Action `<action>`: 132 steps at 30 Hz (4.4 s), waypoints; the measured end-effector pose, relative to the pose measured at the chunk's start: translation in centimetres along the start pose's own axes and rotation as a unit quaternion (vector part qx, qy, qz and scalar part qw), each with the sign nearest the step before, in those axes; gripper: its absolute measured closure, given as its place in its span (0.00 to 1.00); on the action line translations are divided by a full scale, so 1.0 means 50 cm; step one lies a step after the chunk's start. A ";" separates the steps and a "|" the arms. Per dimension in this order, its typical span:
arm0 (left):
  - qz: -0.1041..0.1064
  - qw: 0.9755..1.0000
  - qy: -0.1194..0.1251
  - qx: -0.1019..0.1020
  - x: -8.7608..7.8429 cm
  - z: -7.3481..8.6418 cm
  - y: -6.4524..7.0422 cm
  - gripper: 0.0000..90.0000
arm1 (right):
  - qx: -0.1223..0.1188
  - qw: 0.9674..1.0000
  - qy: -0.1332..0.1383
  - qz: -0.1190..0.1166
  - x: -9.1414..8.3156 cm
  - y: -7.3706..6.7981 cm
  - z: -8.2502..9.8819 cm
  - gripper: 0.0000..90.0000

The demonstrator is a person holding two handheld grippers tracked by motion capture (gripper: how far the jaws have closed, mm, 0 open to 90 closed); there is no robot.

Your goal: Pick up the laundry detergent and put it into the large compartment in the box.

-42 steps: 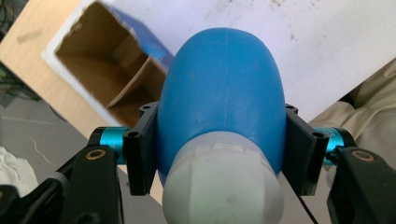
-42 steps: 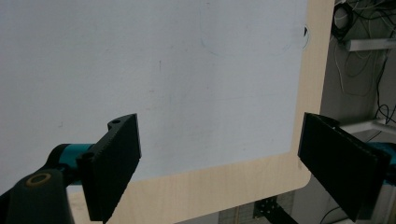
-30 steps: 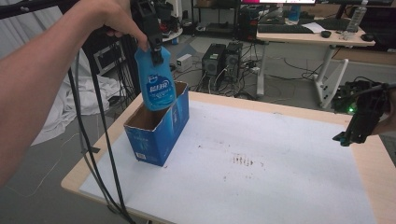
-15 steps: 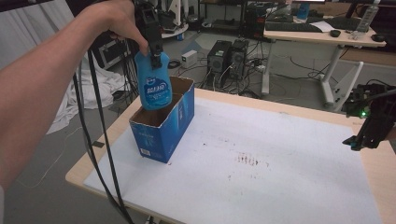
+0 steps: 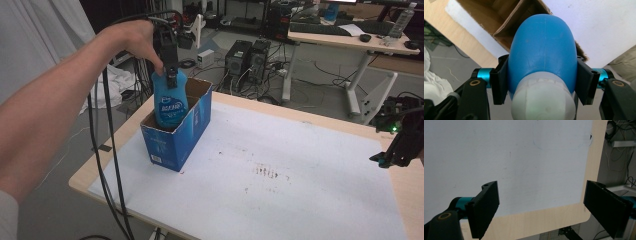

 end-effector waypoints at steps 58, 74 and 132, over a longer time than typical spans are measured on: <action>-0.021 0.988 0.012 0.151 0.212 -0.040 0.001 0.42 | -0.007 1.000 -0.007 -0.013 0.023 -0.001 -0.019 0.14; -0.010 0.989 0.026 0.146 0.207 -0.038 -0.005 0.38 | -0.005 1.000 -0.007 -0.016 0.021 -0.002 -0.019 0.14; -0.088 0.961 0.078 0.252 -0.014 -0.112 0.175 0.16 | 0.008 1.000 -0.004 -0.018 0.011 -0.006 -0.009 0.14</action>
Point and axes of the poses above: each handheld gripper's, and its own axes: x roughly forward along the jaws, z roughly out of its underside, y roughly to its right, the point moved 2 cm from there along x, roughly forward along the jaws, and after that the axes turned 15 degrees about -y, right-handed, at the moved point
